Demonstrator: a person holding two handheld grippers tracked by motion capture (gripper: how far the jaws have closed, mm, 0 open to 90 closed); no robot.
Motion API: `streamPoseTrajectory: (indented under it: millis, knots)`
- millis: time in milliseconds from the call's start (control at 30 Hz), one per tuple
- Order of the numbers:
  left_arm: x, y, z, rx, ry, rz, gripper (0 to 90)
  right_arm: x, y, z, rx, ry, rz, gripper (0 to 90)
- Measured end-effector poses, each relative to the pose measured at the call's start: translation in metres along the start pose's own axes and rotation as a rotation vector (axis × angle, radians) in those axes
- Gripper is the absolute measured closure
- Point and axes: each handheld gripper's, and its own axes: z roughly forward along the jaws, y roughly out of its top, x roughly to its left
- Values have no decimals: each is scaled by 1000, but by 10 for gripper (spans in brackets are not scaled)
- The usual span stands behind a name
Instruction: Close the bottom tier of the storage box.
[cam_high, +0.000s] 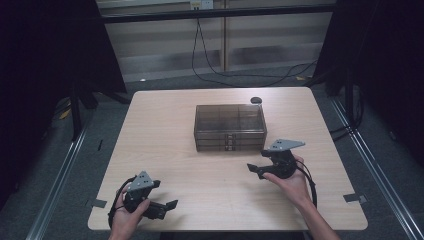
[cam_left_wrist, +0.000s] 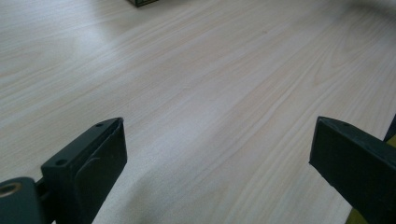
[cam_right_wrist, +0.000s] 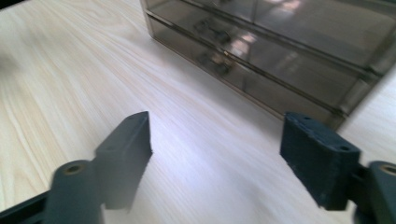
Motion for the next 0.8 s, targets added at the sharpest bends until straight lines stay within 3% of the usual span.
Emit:
streamPoseTrajectory:
  millis: [367,800]
  knots:
    - [1,0,0,4,15,-1,38,-9,-30,-42,2,-69,39,154]
    - [2,-3,-1,-3,6,-17,36,-11,-57,-71,-20,-109,97,140]
